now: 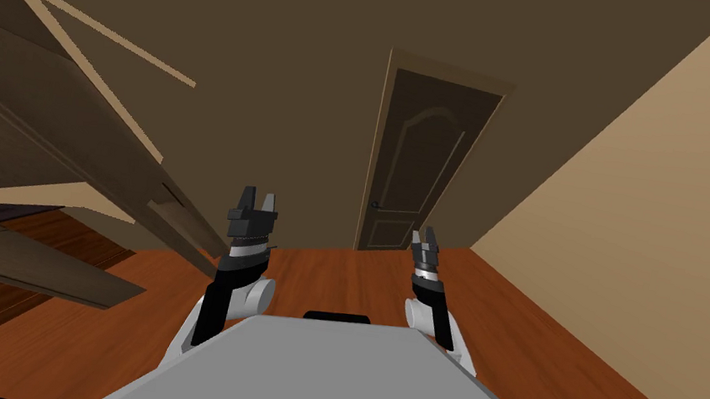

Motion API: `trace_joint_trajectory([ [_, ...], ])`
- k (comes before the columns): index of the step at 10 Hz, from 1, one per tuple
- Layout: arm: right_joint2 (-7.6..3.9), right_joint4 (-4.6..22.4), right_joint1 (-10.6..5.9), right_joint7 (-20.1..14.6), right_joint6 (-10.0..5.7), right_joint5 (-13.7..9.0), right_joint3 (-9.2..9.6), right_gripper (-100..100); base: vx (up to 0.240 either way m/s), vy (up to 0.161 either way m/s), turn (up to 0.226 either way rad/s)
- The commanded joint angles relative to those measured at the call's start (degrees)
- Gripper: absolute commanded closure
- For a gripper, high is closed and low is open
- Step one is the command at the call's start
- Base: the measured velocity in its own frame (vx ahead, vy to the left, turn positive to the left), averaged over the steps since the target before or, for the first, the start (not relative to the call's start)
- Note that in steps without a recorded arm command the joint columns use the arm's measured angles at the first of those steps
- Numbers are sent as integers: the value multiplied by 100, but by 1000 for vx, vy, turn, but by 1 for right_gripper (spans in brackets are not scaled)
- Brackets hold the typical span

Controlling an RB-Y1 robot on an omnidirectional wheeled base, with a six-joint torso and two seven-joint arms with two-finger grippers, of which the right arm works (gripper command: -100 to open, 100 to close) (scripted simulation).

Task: Pull the door open

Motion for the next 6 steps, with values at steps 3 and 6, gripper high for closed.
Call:
trace_joint_trajectory([
  [3, -128, 568, -160, -69, -44, -19, -4, -100, 97, -26, 73],
  [6, -241, 1067, -307, -132, -74, -40, -15, -100, 101, -15, 72],
])
